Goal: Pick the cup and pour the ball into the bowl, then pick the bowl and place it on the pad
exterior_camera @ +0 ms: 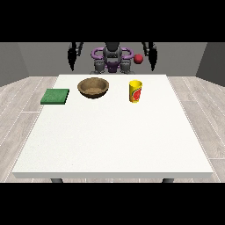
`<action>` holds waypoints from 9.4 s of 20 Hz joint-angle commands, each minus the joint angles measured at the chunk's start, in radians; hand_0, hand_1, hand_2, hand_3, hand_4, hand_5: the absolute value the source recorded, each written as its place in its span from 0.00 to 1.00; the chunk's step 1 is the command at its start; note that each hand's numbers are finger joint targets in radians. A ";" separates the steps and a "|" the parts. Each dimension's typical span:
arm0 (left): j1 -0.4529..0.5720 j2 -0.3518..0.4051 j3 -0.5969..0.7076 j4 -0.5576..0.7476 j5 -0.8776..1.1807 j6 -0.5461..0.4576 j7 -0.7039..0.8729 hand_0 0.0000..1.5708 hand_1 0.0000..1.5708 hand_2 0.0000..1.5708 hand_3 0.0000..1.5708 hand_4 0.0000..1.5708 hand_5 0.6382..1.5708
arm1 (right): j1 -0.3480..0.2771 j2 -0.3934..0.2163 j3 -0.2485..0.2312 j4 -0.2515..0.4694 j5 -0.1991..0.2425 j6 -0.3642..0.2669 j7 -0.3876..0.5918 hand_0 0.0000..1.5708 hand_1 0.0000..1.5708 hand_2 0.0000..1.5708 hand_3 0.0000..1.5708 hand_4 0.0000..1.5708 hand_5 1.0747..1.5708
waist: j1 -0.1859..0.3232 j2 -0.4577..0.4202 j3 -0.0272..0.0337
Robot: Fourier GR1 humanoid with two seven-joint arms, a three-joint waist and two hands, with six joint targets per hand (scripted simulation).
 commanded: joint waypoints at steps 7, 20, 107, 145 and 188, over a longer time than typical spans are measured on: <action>0.113 -0.072 -0.055 -0.144 0.135 -0.024 0.015 0.00 0.00 0.00 0.00 0.00 0.95 | 0.160 0.025 -0.057 -0.039 -0.102 0.026 -0.075 0.00 0.00 0.00 0.00 0.00 0.99 | 0.010 -0.307 -0.0043; -0.055 -0.015 -0.094 -0.190 0.077 0.031 -0.078 0.00 0.00 0.00 0.00 0.00 0.82 | -0.065 0.028 -0.045 -0.086 -0.059 -0.017 -0.084 0.00 0.00 0.00 0.00 0.00 0.98 | 0.013 0.004 -0.0067; -0.801 -0.077 -0.647 0.659 -1.247 0.431 0.440 0.35 0.35 1.00 1.00 0.56 1.00 | -0.435 -0.431 -0.375 0.919 -0.184 0.323 -0.470 0.00 0.00 0.00 0.14 0.00 0.92 | 0.028 0.024 -0.0057; -0.799 0.027 -0.438 0.395 -1.282 0.224 0.278 0.26 0.26 1.00 1.00 0.64 0.99 | -0.457 -0.372 -0.382 0.996 -0.232 0.294 -0.410 0.00 0.00 0.00 0.00 0.30 0.97 | 0.172 0.039 -0.0112; -0.604 -0.030 0.014 0.390 -0.309 0.111 -0.233 0.00 0.00 0.00 0.00 0.00 0.99 | -0.387 -0.052 -0.278 0.926 -0.224 0.164 -0.536 0.00 0.00 0.00 0.00 0.13 0.91 | 0.164 0.241 -0.0054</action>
